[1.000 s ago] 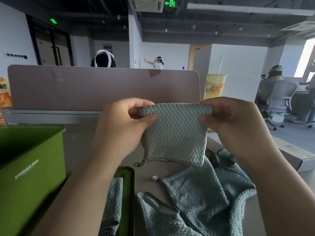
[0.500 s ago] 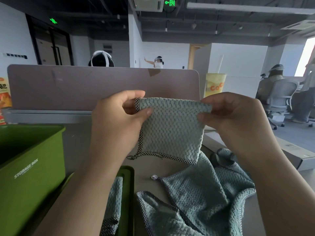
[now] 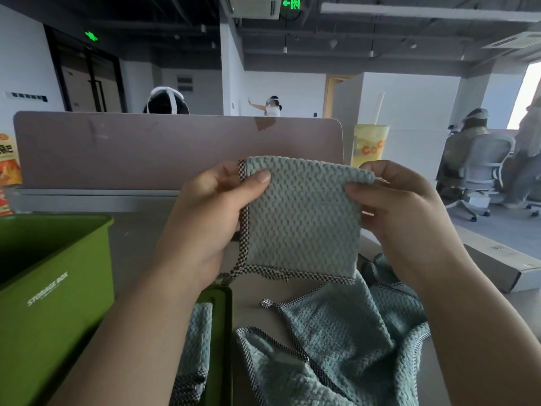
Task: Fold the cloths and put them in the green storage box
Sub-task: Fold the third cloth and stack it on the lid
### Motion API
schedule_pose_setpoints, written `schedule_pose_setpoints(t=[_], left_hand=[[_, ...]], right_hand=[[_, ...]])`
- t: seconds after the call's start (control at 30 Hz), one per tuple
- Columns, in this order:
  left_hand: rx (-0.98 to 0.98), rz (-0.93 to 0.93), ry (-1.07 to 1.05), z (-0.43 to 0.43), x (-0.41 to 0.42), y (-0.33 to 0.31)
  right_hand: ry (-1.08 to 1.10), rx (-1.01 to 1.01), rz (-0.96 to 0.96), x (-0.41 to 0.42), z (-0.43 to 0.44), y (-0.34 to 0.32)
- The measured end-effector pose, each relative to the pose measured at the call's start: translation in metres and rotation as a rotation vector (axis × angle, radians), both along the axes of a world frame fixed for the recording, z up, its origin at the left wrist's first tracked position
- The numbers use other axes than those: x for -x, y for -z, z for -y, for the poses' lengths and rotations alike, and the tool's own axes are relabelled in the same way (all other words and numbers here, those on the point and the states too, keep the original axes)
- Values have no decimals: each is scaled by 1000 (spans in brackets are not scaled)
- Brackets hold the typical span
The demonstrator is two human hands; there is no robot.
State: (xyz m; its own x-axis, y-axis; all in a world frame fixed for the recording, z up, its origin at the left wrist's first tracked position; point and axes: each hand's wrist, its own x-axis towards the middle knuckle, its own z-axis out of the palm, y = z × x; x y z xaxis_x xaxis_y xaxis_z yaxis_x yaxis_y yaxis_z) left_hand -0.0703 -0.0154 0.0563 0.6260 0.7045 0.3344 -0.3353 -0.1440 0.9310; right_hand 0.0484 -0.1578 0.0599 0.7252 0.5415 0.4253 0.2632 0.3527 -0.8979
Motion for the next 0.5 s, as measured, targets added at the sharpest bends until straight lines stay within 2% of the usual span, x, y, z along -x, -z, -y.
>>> schedule_pose_setpoints(t=[0.13,0.27,0.37,0.5], left_hand=[[263,-88,276,3,0,4],[202,-158,541,-7,6,24],[116,-223,526,-11,14,37],[142,-217,351,-8,25,40]], right_hand=[[-25,-56,-169,3,-5,3],[-48,-65,-226,4,-6,4],[-58,-66,-286,6,-11,6],[-210,32,-434,11,-22,13]])
